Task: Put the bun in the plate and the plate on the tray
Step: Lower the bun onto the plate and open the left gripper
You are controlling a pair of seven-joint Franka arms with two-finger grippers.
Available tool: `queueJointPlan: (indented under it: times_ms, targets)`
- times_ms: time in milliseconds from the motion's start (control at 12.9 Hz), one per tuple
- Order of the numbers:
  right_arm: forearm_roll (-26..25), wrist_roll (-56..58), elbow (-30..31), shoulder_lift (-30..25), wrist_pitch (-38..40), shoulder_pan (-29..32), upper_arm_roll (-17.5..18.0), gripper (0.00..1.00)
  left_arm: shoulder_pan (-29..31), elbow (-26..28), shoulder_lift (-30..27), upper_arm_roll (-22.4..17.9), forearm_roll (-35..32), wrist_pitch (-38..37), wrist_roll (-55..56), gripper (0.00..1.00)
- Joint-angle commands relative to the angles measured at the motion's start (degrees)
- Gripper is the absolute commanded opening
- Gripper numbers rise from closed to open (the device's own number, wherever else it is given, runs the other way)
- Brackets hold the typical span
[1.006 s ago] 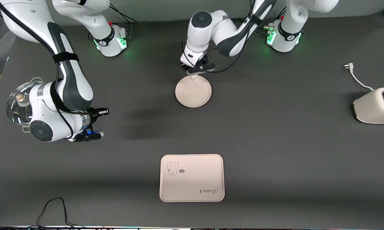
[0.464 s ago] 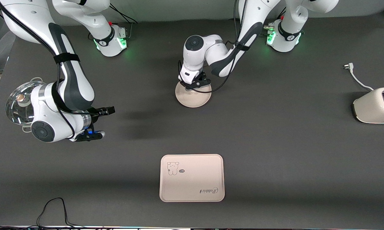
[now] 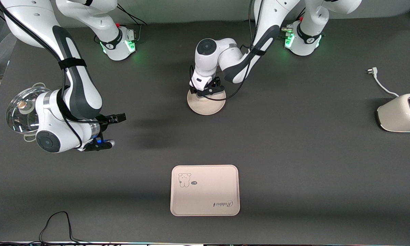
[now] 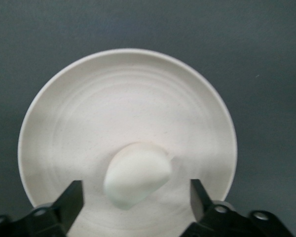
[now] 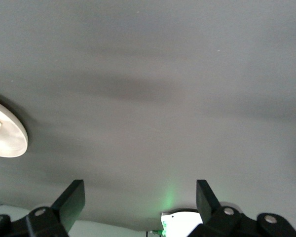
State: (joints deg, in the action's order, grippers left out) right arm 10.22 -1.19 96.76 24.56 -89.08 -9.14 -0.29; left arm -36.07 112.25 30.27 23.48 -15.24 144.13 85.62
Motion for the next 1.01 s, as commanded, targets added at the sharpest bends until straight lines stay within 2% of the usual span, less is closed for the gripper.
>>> queueJointPlan:
  times_ms: [0,155,309,541,773,928]
  targets:
    - [1.0,0.3,1.2,0.5,-1.9,-2.0,-0.3,1.0,1.4,-0.5,-7.5,0.2,-1.3,-8.7,-0.7,1.0]
    - [2.2,-5.1,2.5,0.2,-3.5,-5.0,-0.3,1.0,5.5,-1.2,-12.8,0.5,1.2,-16.0,-7.6,1.0]
    - [2.8,-7.9,2.7,0.8,-5.9,-9.2,-0.3,1.0,11.3,-1.2,-16.7,0.3,5.2,-17.6,-15.8,1.0]
    - [8.4,-11.2,7.4,0.8,-11.9,-13.3,-0.4,1.0,21.6,-2.1,-22.3,0.2,7.8,-23.0,-27.4,1.0]
    - [8.9,-21.5,10.0,0.9,-17.5,-21.7,-0.3,1.0,29.0,-7.1,-24.5,0.1,9.1,-34.5,-37.6,1.0]
    - [11.2,-22.7,13.6,0.1,-21.3,-25.7,-0.4,1.0,33.7,-8.5,-25.6,-0.1,10.0,-38.7,-44.5,1.0]
